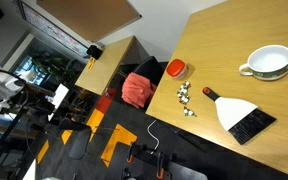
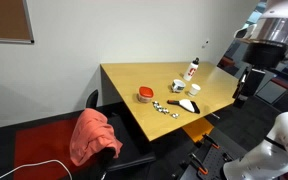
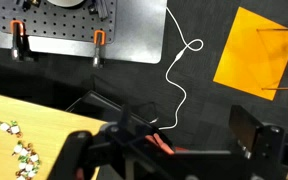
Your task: Remove the red lid from the bowl, place one piece of candy in the bowl, put the red lid back on the bowl
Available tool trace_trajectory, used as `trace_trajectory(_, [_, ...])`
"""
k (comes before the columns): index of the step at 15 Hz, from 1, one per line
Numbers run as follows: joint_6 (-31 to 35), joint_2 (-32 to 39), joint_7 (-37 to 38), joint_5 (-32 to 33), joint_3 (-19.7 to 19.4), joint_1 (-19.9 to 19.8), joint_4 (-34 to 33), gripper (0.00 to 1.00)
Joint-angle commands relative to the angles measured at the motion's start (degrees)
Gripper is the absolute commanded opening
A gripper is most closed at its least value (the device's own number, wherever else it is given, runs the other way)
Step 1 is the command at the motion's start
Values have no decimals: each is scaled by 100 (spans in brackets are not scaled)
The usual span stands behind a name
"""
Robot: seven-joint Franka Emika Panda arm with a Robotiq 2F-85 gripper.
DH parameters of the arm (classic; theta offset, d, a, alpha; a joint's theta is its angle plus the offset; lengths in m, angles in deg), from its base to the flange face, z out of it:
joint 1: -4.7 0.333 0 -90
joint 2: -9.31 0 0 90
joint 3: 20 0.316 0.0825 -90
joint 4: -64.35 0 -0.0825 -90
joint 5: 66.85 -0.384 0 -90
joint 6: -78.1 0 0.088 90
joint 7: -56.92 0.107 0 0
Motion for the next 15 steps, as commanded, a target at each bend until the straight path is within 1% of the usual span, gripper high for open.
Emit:
trace_trajectory(1, [-40, -12, -66, -54, 94, -140, -17, 100])
trace_trajectory(7, [-6, 10, -57, -26, 96, -170, -39, 100])
trace_trajectory(9, [409, 82, -8, 281, 123, -391, -69, 100])
trace_trajectory(12, [1102, 377, -24, 741, 9, -721, -127, 100])
trace_trajectory(15, [1949, 727, 9, 1189, -37, -1006, -104, 100])
